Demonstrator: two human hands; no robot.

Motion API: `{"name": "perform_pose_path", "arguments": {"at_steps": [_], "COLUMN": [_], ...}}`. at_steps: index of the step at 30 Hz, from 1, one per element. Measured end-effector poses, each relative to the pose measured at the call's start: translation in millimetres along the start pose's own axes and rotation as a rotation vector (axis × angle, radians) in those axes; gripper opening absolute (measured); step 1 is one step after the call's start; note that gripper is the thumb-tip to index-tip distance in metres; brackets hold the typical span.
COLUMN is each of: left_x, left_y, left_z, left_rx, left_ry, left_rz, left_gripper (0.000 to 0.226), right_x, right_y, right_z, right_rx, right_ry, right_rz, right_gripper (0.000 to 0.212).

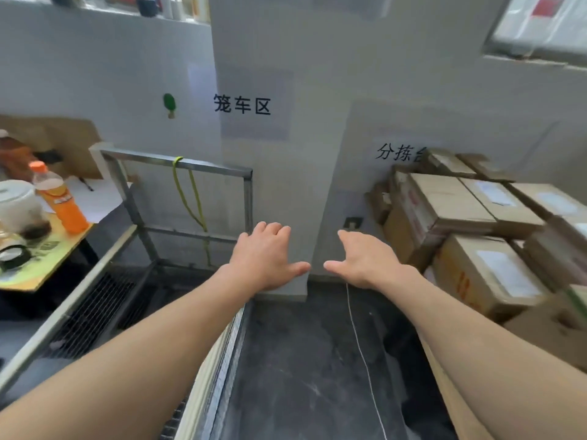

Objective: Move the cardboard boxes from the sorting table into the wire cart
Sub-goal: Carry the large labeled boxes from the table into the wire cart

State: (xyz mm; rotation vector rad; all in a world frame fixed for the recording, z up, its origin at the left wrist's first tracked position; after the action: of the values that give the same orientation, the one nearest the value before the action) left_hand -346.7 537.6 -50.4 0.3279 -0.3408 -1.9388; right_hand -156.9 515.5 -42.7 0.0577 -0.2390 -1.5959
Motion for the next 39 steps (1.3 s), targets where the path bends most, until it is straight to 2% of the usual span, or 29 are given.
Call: {"name": "perform_pose_path", "arguments": {"at_steps": [9, 11, 13, 18, 23, 27, 31, 35, 39], "left_x": [-3, -1, 2, 14, 33, 46, 56, 65, 74], "left_y": [88, 113, 138, 202, 265, 312, 359, 401, 431], "left_z": [-36, -45, -53, -72, -87, -99, -109, -118, -129], "left_rx": [0.027, 0.037, 0.043, 0.05, 0.088, 0.137, 0.175, 0.259, 0.307], "left_ry": [-0.101, -0.124, -0.143, -0.171, -0.183, -0.212, -0.225, -0.27, -0.305], "left_rz": [-0.211, -0.259, -0.3, -0.391, -0.446, -0.44, -0.433, -0.425, -0.387], "left_gripper": [0.085, 0.086, 0.087, 0.088, 0.087, 0.085, 0.087, 0.075, 0.072], "right_x": [86, 105, 125, 176, 223, 256, 283, 308, 329], "right_y": [81, 101, 120, 161, 204, 241, 283, 331, 383], "right_z": [-7, -10, -12, -19, -16, -14, -13, -25, -48], "right_rx": [-0.02, -0.02, -0.009, -0.024, -0.084, -0.07, -0.106, -0.118, -0.104], "right_ry": [-0.007, -0.009, -0.011, -0.025, 0.04, 0.105, 0.126, 0.13, 0.055], "right_rz": [-0.244, -0.281, -0.306, -0.387, -0.436, -0.463, -0.49, -0.534, -0.635], "right_gripper": [0.076, 0.067, 0.048, 0.042, 0.052, 0.037, 0.034, 0.039, 0.061]}}
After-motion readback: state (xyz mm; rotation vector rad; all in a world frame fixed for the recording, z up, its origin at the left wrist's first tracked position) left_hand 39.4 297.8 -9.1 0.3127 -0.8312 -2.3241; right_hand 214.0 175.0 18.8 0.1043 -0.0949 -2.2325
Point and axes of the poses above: each hand's wrist, its own x-axis away from the middle knuckle, its own z-axis out of the back of the hand, y = z × x, the point moved 5 cm from there along -x, towards the middle knuckle, and after that the axes turned 15 degrees about x, right-handed, at the moved point
